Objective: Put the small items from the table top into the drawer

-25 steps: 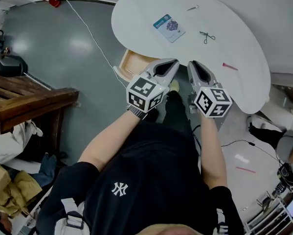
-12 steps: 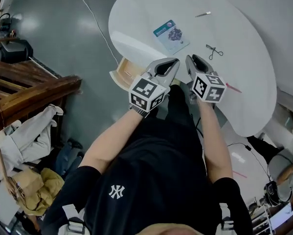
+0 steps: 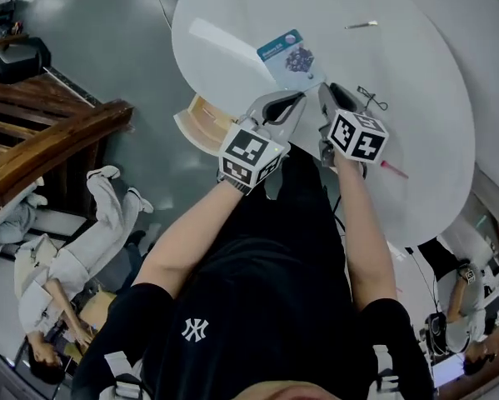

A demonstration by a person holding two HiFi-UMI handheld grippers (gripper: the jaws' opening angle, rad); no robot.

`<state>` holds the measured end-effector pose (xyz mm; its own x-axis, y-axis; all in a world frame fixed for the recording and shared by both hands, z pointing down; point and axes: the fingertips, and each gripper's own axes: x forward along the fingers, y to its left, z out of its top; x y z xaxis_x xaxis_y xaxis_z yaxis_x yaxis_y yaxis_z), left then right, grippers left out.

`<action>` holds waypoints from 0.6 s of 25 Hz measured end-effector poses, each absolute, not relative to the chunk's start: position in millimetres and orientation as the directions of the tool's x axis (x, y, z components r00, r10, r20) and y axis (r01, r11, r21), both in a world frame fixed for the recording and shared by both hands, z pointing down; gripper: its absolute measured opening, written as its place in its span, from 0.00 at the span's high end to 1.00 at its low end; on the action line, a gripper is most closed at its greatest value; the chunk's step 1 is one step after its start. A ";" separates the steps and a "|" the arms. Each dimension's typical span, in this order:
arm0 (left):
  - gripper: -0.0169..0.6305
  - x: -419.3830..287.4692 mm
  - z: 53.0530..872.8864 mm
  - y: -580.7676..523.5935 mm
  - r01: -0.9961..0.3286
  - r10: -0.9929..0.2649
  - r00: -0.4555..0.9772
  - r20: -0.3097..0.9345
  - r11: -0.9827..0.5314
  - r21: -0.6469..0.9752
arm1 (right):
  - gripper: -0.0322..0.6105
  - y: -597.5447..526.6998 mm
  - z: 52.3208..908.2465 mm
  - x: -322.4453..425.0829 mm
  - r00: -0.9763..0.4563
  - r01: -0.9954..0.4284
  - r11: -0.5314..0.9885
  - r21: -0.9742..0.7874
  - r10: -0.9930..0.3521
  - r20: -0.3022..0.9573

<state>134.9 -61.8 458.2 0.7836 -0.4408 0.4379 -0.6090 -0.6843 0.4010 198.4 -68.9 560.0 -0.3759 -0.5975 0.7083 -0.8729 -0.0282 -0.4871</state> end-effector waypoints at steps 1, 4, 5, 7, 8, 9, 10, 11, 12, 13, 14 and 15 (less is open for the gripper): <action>0.97 136.9 462.9 -62.8 -0.611 -0.439 0.782 0.442 -0.681 0.403 | 0.76 -70.4 567.2 199.8 -0.378 -0.872 -0.034 -0.488 -0.587 0.716; 0.97 140.6 475.7 -63.1 -0.621 -0.438 0.774 0.457 -0.667 0.413 | 0.76 -73.2 585.4 203.9 -0.388 -0.865 -0.054 -0.498 -0.558 0.734; 0.97 140.8 478.0 -62.8 -0.625 -0.438 0.771 0.462 -0.661 0.416 | 0.76 -74.0 588.3 204.0 -0.394 -0.862 -0.057 -0.503 -0.549 0.737; 0.97 140.2 479.5 -62.8 -0.632 -0.440 0.766 0.470 -0.651 0.421 | 0.76 -76.0 591.5 202.4 -0.402 -0.860 -0.059 -0.507 -0.533 0.744; 0.97 139.7 479.5 -63.2 -0.635 -0.441 0.763 0.472 -0.647 0.423 | 0.76 -77.2 593.0 201.5 -0.403 -0.861 -0.058 -0.504 -0.525 0.750; 0.97 139.1 479.3 -63.8 -0.638 -0.442 0.761 0.474 -0.643 0.424 | 0.76 -78.6 594.6 200.8 -0.402 -0.864 -0.059 -0.500 -0.517 0.755; 0.97 138.4 479.1 -64.8 -0.640 -0.444 0.760 0.475 -0.640 0.425 | 0.76 -80.2 595.8 200.3 -0.399 -0.867 -0.060 -0.495 -0.512 0.761; 0.97 137.2 479.0 -65.8 -0.643 -0.445 0.758 0.477 -0.637 0.426 | 0.78 -82.0 596.3 199.8 -0.396 -0.870 -0.060 -0.490 -0.509 0.764; 0.97 135.6 479.2 -66.8 -0.647 -0.448 0.755 0.479 -0.633 0.426 | 0.79 -83.8 596.3 198.9 -0.394 -0.872 -0.058 -0.487 -0.506 0.767; 0.97 133.6 479.9 -67.7 -0.652 -0.452 0.751 0.482 -0.627 0.427 | 0.79 -85.1 596.2 197.3 -0.396 -0.873 -0.053 -0.485 -0.503 0.769; 0.97 131.4 480.9 -68.4 -0.658 -0.458 0.746 0.484 -0.620 0.427 | 0.79 -85.9 596.5 195.1 -0.400 -0.874 -0.046 -0.484 -0.497 0.770; 0.97 129.3 482.1 -68.9 -0.664 -0.464 0.741 0.486 -0.614 0.427 | 0.80 -86.1 597.6 192.7 -0.405 -0.875 -0.039 -0.483 -0.490 0.772</action>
<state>129.3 -68.9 482.1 0.7411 -0.4635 0.4856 -0.6639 -0.6136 0.4274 192.7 -86.1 597.6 -0.4047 -0.4896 0.7723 -0.8747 -0.0390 -0.4830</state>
